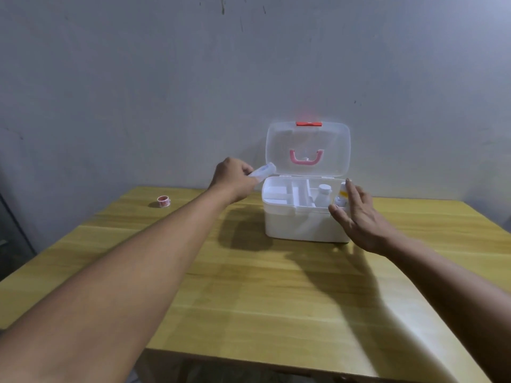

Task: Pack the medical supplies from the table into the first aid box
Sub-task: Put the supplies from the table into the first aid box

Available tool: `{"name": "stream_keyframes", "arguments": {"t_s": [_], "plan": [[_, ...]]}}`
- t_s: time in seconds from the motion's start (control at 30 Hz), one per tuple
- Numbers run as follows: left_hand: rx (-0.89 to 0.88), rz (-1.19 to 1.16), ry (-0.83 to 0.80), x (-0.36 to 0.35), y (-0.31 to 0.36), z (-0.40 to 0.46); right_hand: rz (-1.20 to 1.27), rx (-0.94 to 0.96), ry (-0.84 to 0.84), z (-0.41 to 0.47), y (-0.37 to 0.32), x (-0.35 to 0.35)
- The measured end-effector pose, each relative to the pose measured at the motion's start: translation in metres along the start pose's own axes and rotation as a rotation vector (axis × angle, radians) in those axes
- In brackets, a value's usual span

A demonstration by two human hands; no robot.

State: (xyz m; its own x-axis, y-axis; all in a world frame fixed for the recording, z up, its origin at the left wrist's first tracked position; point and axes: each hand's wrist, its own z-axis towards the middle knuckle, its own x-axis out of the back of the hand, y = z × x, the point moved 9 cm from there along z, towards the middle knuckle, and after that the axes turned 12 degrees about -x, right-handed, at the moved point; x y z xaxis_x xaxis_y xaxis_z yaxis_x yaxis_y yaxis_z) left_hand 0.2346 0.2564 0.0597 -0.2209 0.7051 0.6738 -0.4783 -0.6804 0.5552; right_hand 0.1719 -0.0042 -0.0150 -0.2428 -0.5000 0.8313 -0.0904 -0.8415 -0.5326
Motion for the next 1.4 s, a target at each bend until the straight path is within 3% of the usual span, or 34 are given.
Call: {"name": "stream_keyframes", "arguments": {"t_s": [0.43, 0.73, 1.0, 1.27, 1.4], "plan": [[0.052, -0.062, -0.313, -0.063, 0.036, 0.013, 0.069, 0.034, 0.009, 0.001, -0.001, 0.0], [0.057, -0.021, -0.311, -0.066, 0.033, 0.009, 0.07, 0.05, 0.016, 0.0, -0.001, 0.001], [0.15, -0.059, -0.07, -0.052, 0.03, 0.022, 0.063, 0.049, 0.027, 0.0, -0.001, 0.002], [0.203, -0.064, -0.083, -0.087, 0.035, 0.027, 0.055, 0.048, 0.036, -0.002, -0.003, 0.003], [0.017, 0.081, -0.121, -0.083, 0.048, 0.023, 0.058, 0.04, 0.038, -0.001, -0.003, 0.003]]}}
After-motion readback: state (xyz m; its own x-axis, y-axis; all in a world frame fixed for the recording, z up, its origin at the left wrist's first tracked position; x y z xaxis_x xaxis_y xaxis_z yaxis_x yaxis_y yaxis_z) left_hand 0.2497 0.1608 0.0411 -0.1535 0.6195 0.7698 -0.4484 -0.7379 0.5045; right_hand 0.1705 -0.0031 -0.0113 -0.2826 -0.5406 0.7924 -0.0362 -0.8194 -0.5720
